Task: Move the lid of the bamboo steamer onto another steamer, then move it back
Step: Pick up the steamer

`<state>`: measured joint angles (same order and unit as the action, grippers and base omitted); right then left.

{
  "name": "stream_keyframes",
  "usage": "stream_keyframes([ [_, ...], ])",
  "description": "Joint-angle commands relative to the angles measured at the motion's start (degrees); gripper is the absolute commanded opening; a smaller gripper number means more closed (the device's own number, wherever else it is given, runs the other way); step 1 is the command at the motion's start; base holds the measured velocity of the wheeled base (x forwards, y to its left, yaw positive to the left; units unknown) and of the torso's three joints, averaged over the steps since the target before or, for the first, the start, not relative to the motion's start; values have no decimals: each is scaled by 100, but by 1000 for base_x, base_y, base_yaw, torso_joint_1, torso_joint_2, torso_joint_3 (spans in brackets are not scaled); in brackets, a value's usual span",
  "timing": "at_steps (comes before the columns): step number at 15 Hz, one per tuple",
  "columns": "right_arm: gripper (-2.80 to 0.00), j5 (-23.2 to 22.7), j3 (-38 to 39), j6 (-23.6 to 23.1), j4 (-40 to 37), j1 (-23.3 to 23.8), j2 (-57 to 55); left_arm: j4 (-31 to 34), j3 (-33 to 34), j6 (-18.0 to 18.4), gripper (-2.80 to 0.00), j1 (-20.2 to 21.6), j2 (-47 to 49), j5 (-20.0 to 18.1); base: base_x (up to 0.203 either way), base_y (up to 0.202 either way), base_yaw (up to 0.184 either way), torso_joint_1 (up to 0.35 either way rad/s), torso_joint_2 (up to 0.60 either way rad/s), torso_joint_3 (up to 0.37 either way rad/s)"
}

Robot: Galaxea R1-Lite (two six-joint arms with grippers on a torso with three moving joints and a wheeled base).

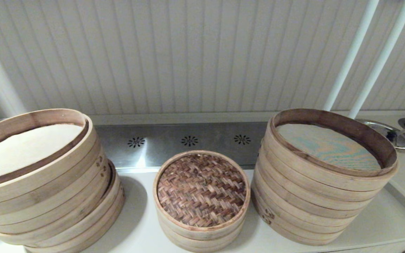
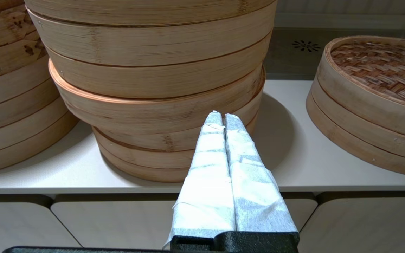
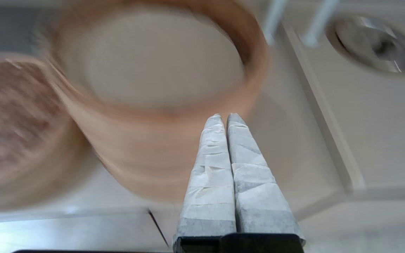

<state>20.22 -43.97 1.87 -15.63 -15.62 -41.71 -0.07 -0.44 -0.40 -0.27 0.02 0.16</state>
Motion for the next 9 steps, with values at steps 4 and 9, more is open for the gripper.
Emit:
stream_keyframes([
  [4,-280,-22,1547,-110,-1,878,1827,-1,-6,-4,-280,0,-2,2,0,0,0,0,0,0],
  [9,-280,-243,2878,37,597,952,2567,-1,0,-4,-280,0,-2,2,0,0,0,0,0,0],
])
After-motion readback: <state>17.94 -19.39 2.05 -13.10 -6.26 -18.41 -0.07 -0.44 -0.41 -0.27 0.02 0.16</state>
